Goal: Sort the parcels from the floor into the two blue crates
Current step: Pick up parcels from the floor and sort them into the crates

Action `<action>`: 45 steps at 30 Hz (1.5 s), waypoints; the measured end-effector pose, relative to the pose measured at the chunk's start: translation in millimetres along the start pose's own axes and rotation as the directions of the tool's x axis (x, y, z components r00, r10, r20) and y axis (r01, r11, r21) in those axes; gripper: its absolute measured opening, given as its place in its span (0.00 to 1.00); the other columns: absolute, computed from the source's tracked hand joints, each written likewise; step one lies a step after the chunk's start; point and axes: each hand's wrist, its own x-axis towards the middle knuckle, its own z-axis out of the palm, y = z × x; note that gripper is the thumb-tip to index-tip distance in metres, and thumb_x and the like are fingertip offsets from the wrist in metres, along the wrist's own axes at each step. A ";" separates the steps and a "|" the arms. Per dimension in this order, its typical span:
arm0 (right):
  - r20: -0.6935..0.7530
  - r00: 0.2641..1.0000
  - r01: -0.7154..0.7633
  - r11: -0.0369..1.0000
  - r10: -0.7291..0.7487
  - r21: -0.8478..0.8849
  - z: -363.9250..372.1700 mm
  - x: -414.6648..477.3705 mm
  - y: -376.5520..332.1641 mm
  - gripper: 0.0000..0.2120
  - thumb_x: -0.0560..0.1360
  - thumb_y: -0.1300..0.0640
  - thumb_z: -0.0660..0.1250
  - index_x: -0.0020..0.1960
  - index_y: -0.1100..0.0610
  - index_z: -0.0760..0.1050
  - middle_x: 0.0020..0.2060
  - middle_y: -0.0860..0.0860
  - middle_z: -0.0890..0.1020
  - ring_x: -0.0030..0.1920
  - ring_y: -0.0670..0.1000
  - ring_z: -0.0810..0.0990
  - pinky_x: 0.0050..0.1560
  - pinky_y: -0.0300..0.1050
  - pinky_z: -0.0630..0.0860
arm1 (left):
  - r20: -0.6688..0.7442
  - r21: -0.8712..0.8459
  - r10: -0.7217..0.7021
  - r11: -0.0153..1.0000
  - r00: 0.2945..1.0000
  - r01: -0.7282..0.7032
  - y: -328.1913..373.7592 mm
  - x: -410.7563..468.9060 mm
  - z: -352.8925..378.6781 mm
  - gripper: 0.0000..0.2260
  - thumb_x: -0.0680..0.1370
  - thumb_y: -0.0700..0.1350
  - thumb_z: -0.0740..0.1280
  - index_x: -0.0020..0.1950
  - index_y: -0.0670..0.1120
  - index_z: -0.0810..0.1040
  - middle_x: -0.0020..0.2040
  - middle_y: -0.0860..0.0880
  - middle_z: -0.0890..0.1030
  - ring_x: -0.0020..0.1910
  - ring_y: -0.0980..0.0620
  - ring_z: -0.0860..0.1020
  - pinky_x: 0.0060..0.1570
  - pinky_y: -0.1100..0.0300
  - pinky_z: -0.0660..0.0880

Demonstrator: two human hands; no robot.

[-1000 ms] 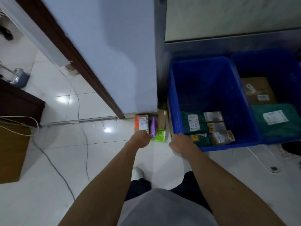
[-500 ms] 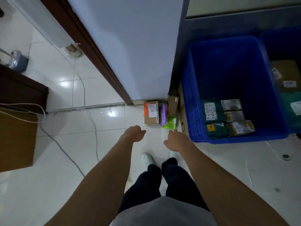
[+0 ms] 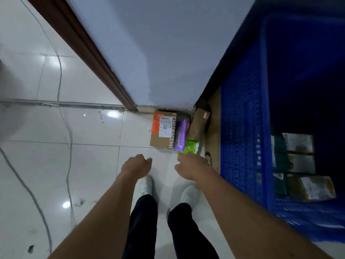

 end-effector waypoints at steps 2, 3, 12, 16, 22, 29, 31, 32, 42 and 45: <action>-0.007 1.000 -0.015 0.999 0.016 0.047 19.6 46.5 9.7 0.23 0.81 0.48 0.58 0.75 0.53 0.66 0.72 0.55 0.71 0.69 0.59 0.72 0.63 0.49 0.70 | -0.009 -0.058 0.008 0.998 1.000 -0.009 5.3 45.8 25.2 0.22 0.83 0.55 0.55 0.64 0.39 0.73 0.64 0.39 0.78 0.62 0.39 0.76 0.56 0.52 0.71; -0.006 1.000 -0.019 0.998 0.020 0.066 30.6 69.3 13.7 0.24 0.81 0.48 0.58 0.76 0.52 0.65 0.72 0.55 0.71 0.70 0.59 0.72 0.63 0.49 0.70 | -0.004 -0.090 0.013 0.996 1.000 -0.013 5.9 67.6 37.6 0.22 0.84 0.55 0.55 0.66 0.40 0.72 0.65 0.39 0.77 0.63 0.39 0.75 0.58 0.52 0.71; -0.021 0.991 -0.127 0.971 0.134 0.203 116.3 250.9 28.1 0.28 0.80 0.46 0.62 0.73 0.60 0.60 0.69 0.60 0.71 0.68 0.62 0.72 0.61 0.52 0.71 | -0.097 -0.272 0.051 0.959 0.994 -0.076 -11.6 230.1 102.4 0.22 0.84 0.53 0.57 0.76 0.48 0.65 0.68 0.43 0.78 0.67 0.39 0.74 0.64 0.50 0.70; -0.074 0.971 -0.172 0.881 0.227 0.440 128.3 312.0 23.4 0.40 0.74 0.44 0.65 0.79 0.57 0.53 0.74 0.58 0.66 0.73 0.61 0.67 0.70 0.55 0.68 | -0.030 -0.400 -0.005 0.917 1.000 -0.007 -12.4 283.7 110.7 0.26 0.82 0.51 0.60 0.79 0.47 0.60 0.74 0.43 0.72 0.72 0.41 0.70 0.70 0.49 0.67; 0.004 0.960 -0.180 0.604 0.280 0.777 139.6 363.2 41.7 0.33 0.63 0.44 0.65 0.68 0.44 0.72 0.60 0.45 0.82 0.56 0.51 0.82 0.61 0.53 0.79 | 0.033 -0.641 0.078 0.767 0.996 -0.039 -9.9 320.8 116.4 0.31 0.68 0.51 0.60 0.74 0.56 0.69 0.66 0.53 0.79 0.63 0.48 0.78 0.67 0.47 0.73; -0.026 0.970 -0.114 0.550 0.240 0.827 149.1 363.5 45.5 0.37 0.56 0.39 0.63 0.66 0.41 0.73 0.60 0.47 0.81 0.59 0.53 0.80 0.61 0.56 0.79 | 0.030 -0.690 0.057 0.724 0.998 -0.021 -15.7 297.5 110.3 0.24 0.72 0.45 0.60 0.68 0.57 0.75 0.60 0.55 0.82 0.55 0.51 0.81 0.60 0.53 0.75; -0.044 0.968 -0.101 0.548 0.246 0.830 137.4 343.3 38.6 0.41 0.56 0.38 0.62 0.70 0.42 0.70 0.63 0.46 0.79 0.61 0.53 0.79 0.63 0.55 0.77 | 0.021 -0.693 0.064 0.721 0.998 -0.032 -12.4 282.8 99.6 0.22 0.75 0.39 0.59 0.67 0.55 0.75 0.56 0.52 0.82 0.47 0.50 0.77 0.51 0.57 0.73; -0.035 0.968 -0.108 0.536 0.250 0.838 133.8 334.0 35.8 0.42 0.55 0.38 0.61 0.71 0.42 0.70 0.63 0.46 0.79 0.60 0.54 0.79 0.63 0.54 0.77 | 0.019 -0.693 0.064 0.720 0.998 -0.033 -11.9 275.5 93.8 0.22 0.75 0.38 0.59 0.66 0.55 0.76 0.52 0.51 0.81 0.44 0.50 0.75 0.48 0.57 0.71; -0.089 0.986 0.002 0.515 0.144 0.857 76.3 181.0 15.1 0.21 0.74 0.60 0.61 0.61 0.38 0.72 0.55 0.44 0.83 0.54 0.54 0.82 0.57 0.51 0.77 | 0.064 -0.702 0.062 0.712 0.996 0.000 -6.8 134.8 10.1 0.19 0.76 0.36 0.60 0.47 0.62 0.77 0.48 0.59 0.82 0.50 0.58 0.79 0.60 0.51 0.75; -0.095 0.985 0.008 0.513 0.144 0.858 49.9 127.3 12.0 0.22 0.79 0.61 0.60 0.62 0.35 0.70 0.54 0.42 0.82 0.53 0.52 0.83 0.50 0.43 0.76 | 0.066 -0.697 0.072 0.717 0.995 -0.006 -2.5 79.2 -21.5 0.20 0.76 0.37 0.60 0.47 0.65 0.77 0.51 0.59 0.83 0.54 0.54 0.80 0.61 0.50 0.75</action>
